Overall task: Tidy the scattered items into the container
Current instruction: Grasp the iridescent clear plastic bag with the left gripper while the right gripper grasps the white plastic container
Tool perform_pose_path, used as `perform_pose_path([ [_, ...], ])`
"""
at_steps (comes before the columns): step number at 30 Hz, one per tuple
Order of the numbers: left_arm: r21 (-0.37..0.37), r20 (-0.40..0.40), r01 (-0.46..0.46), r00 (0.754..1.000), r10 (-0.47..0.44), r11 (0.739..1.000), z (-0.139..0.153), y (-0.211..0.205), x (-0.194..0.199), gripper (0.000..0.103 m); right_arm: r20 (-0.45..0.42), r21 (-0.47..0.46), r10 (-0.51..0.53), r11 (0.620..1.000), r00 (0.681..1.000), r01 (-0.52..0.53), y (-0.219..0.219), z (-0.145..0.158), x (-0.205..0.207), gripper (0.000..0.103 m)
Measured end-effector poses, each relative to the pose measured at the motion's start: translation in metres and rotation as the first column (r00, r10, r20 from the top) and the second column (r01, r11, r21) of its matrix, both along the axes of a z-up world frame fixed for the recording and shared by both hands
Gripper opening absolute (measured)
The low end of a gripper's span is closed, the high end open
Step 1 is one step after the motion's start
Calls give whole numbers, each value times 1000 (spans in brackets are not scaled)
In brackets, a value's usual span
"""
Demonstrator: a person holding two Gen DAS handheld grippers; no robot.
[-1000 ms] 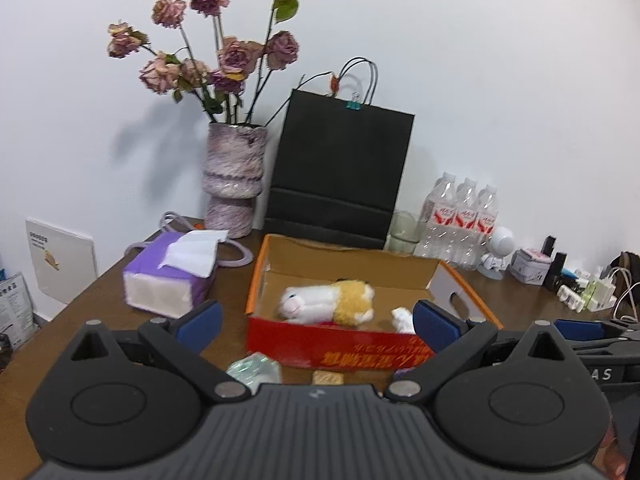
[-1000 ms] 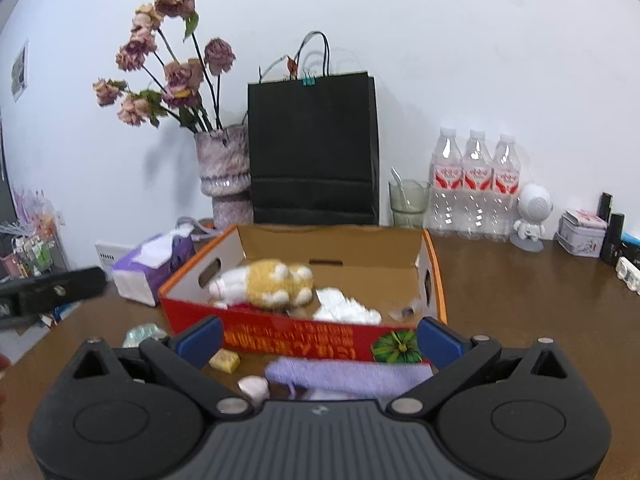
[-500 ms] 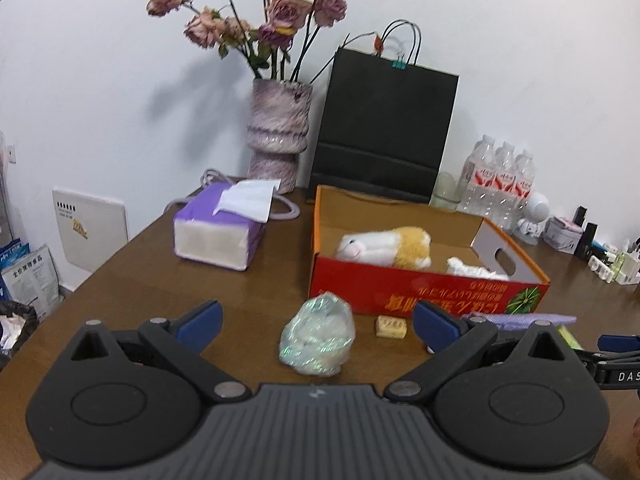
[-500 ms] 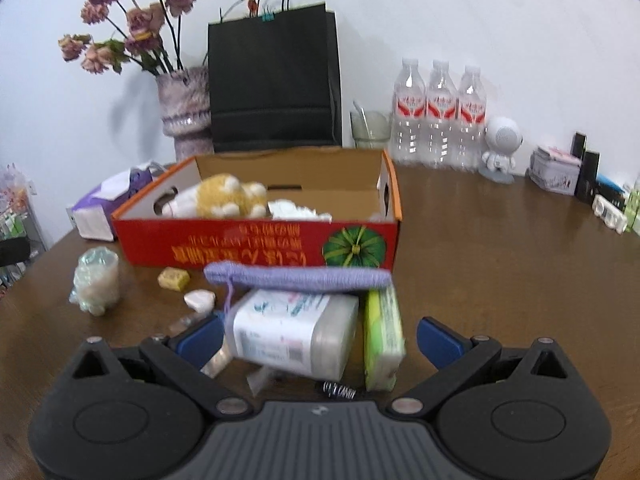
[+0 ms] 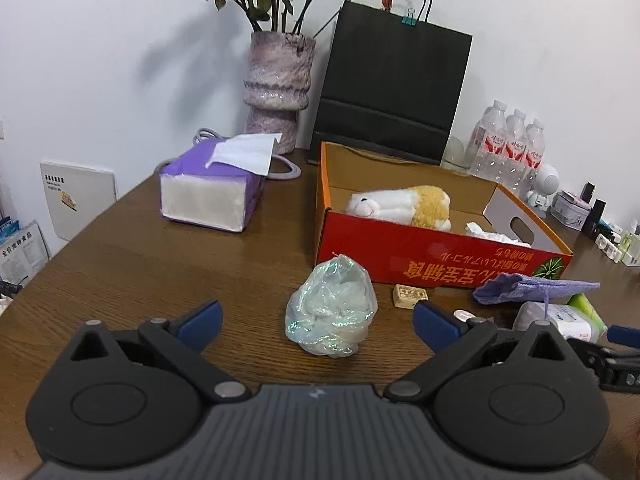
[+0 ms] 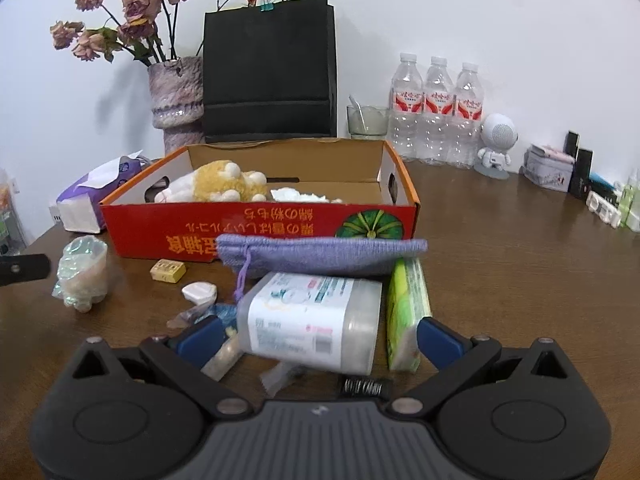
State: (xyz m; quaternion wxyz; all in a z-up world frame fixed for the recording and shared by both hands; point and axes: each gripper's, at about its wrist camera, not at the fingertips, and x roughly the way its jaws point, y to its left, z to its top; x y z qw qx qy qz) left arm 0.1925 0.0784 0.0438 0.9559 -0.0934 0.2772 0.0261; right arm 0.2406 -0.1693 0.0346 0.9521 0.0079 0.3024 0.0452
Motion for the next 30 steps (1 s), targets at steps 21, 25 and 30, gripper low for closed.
perform_pose_path([
  [21,-55,-57,54,997,-57,997,-34,4,56,100,-44,29,-43,999,998,44,11,-22,38,86],
  [25,-77,-57,77,995,-82,994,-37,5,57,50,-31,50,-34,998,999,36,8,-21,34,84],
  [30,-64,8,82,997,-82,995,-29,3,43,45,28,77,-12,997,1000,10,3,-7,17,82],
])
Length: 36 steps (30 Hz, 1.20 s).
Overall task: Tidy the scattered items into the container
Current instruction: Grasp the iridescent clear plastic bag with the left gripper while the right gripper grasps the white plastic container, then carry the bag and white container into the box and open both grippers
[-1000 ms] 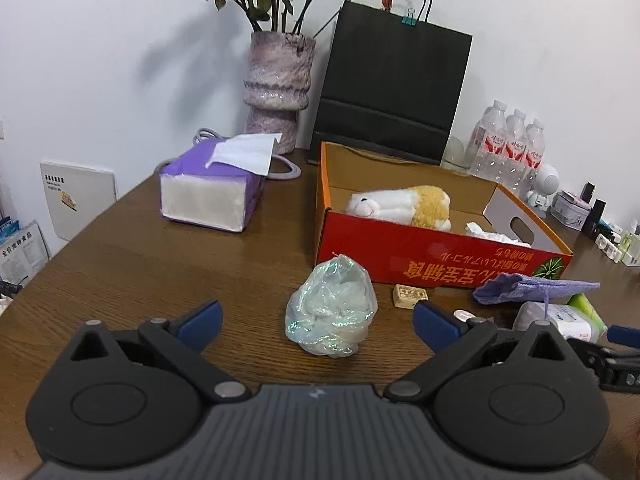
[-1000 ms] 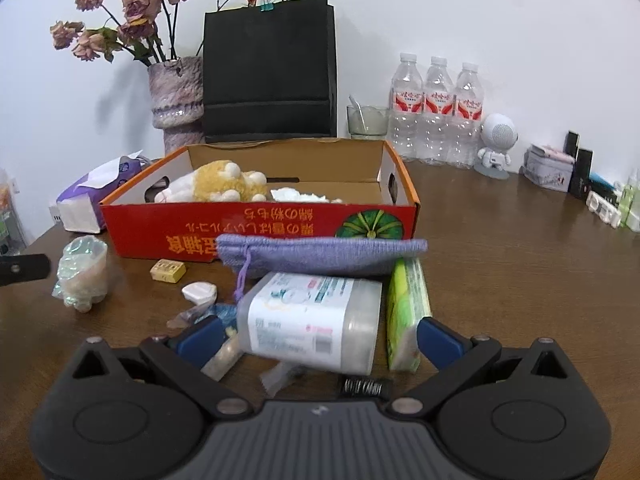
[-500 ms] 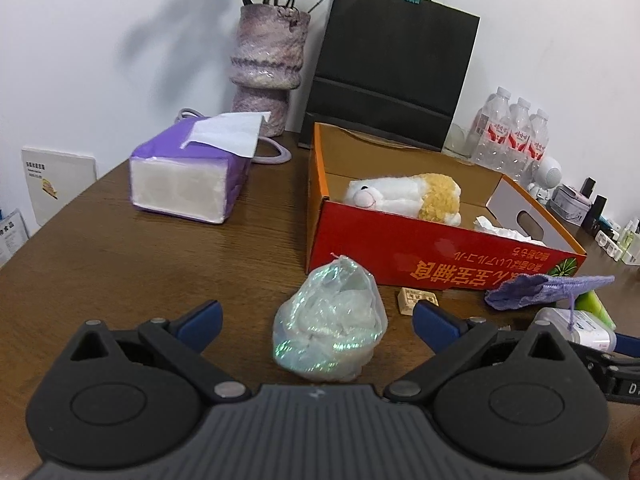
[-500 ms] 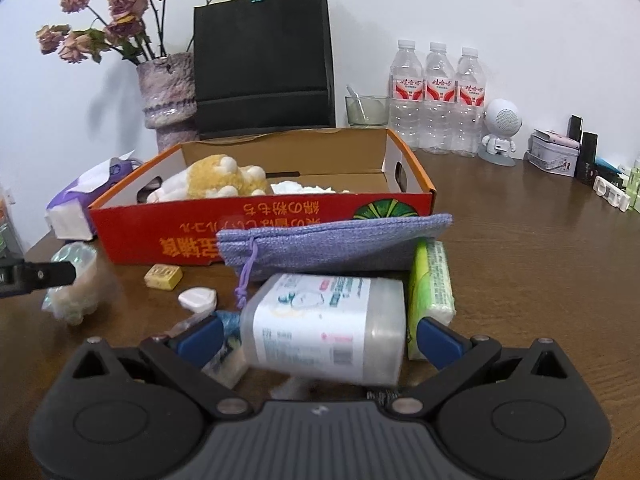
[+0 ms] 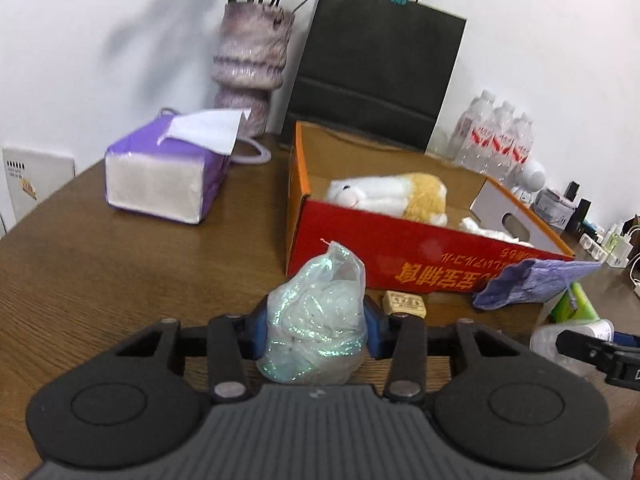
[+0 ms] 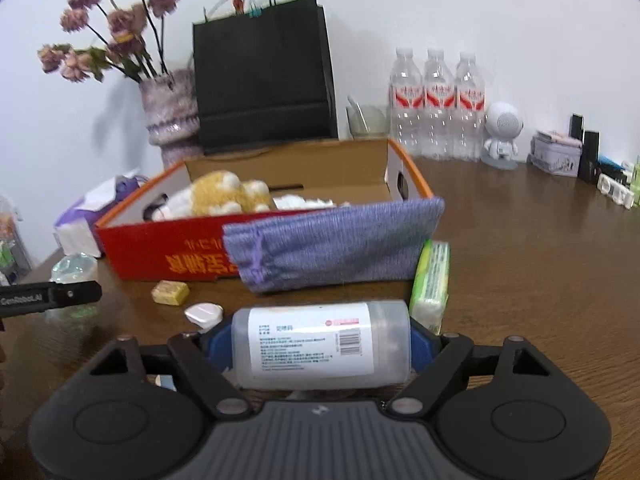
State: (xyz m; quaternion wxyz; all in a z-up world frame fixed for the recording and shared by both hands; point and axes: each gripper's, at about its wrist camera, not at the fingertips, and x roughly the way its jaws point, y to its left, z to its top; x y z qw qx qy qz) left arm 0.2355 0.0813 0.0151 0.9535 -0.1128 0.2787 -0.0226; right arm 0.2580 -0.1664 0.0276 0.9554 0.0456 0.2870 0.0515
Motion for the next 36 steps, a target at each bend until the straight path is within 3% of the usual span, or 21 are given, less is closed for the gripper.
perform_pose_path([
  [10,-28,60,30,998,-28,999,21,-9,-25,45,71,36,5,999,997,-8,-14,23,-19,82],
  [19,-22,157,74,985,-69,997,59,-27,-28,45,173,35,8,999,985,-14,-19,60,-18,82],
  [27,-64,204,78,977,-64,995,82,-41,9,46,266,48,21,998,964,-35,-14,94,18,82],
  [36,-69,202,27,979,-12,997,83,-52,70,46,269,76,51,994,962,-74,-7,89,87,82],
])
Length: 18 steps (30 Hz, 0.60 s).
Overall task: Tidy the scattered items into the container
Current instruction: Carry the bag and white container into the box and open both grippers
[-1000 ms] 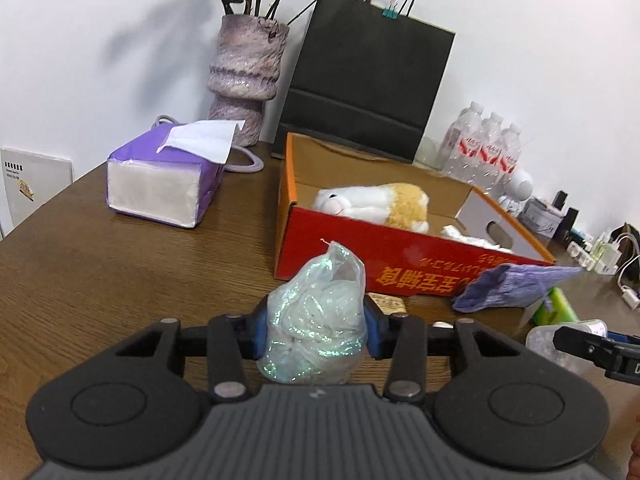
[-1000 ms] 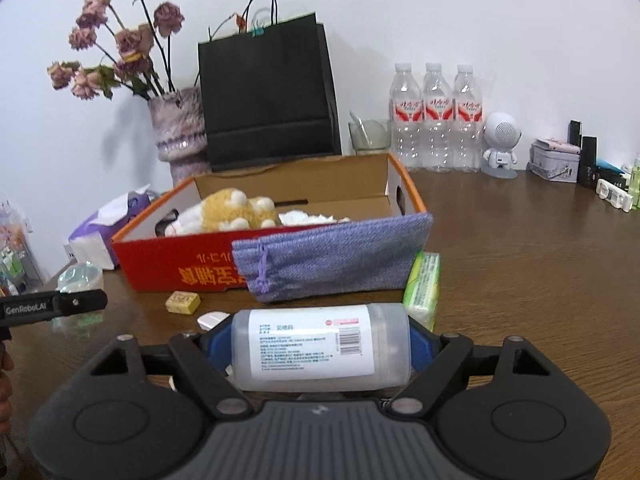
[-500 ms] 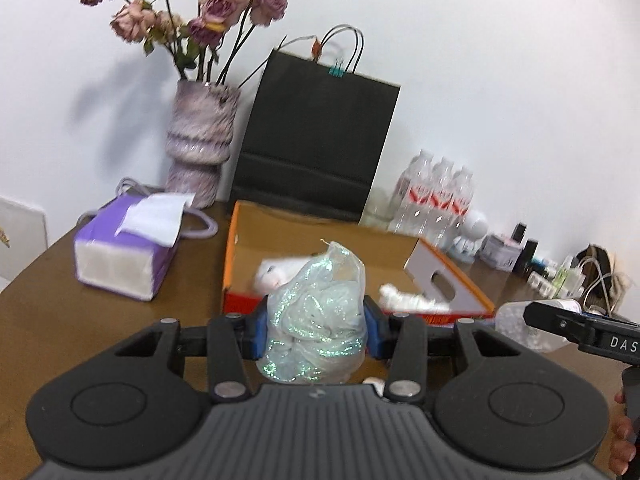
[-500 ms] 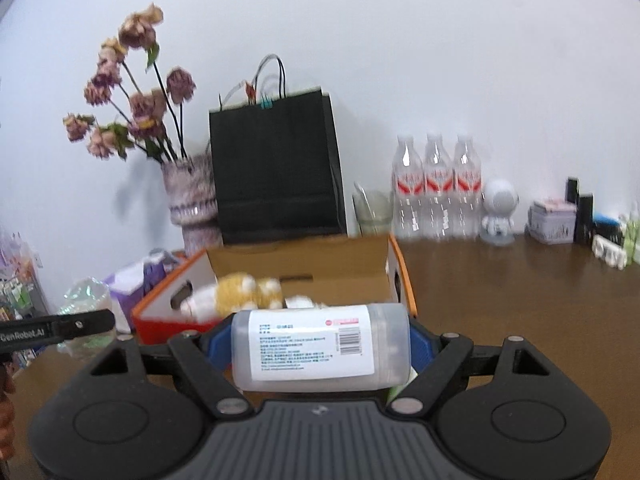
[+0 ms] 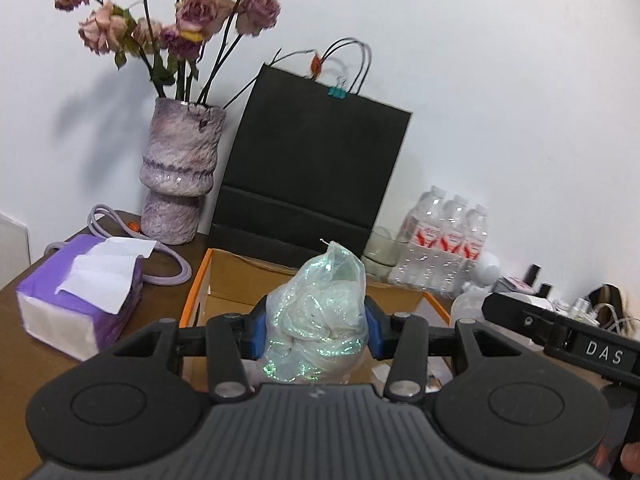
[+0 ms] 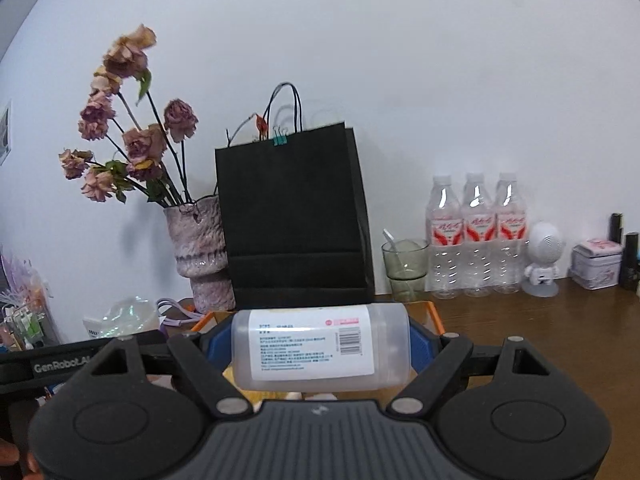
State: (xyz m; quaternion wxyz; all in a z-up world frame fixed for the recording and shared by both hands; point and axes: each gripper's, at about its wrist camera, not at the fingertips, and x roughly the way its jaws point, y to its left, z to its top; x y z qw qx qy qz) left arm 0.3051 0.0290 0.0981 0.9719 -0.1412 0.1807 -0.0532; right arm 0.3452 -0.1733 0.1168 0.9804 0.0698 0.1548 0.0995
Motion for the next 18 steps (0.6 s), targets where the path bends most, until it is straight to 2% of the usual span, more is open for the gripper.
perform_pose_path([
  [7,4,-40,-10,999,10,1000,-21,-10,43,45,-59,-19,14,1000,998,-15,3,-19,48,82],
  [13,37,-77,-19,997,22,999,-35,-12,59,46,-102,-35,7,999,995,-11,3,-32,63,82],
  [14,39,-83,-24,996,27,999,-37,-11,61,50,-109,-41,7,999,994,-11,3,-33,65,82],
  [16,46,-105,-41,993,46,998,-39,-10,63,66,-134,-54,15,998,991,-23,4,-36,69,82],
  [17,49,-116,-51,992,56,997,-40,-9,64,89,-152,-55,20,998,988,-29,4,-38,71,82],
  [18,53,-122,-64,990,70,997,-40,-8,64,103,-167,-56,23,998,986,-32,4,-39,73,87],
])
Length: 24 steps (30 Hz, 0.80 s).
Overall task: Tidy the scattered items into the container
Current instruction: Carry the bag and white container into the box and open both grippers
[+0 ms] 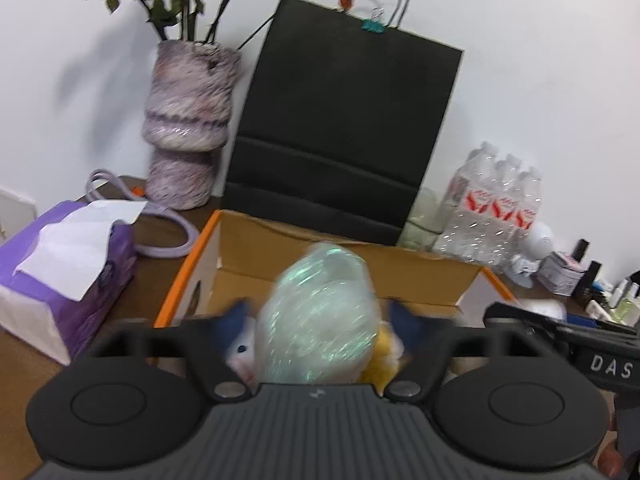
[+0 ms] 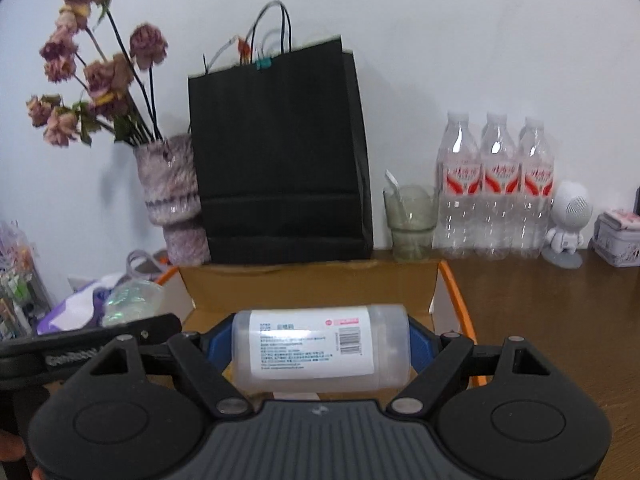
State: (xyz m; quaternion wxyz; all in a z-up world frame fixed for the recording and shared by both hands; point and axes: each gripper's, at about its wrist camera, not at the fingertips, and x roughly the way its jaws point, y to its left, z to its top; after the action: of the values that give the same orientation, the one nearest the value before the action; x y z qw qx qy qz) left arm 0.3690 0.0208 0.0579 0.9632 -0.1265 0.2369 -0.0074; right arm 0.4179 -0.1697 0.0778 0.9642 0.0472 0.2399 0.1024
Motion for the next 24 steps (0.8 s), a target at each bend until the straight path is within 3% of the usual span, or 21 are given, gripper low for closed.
perform_pose_path([
  [2,25,-4,-23,1000,23,999,1,0,1,103,-39,-9,-2,1000,999,2,0,-1,3,103],
  [6,56,-41,-35,998,37,998,-2,-3,3,103,-98,-47,4,999,995,-8,2,-2,6,103],
  [24,82,-1,-39,999,40,996,7,-10,-13,103,-80,-67,5,998,997,-11,3,5,-1,103],
])
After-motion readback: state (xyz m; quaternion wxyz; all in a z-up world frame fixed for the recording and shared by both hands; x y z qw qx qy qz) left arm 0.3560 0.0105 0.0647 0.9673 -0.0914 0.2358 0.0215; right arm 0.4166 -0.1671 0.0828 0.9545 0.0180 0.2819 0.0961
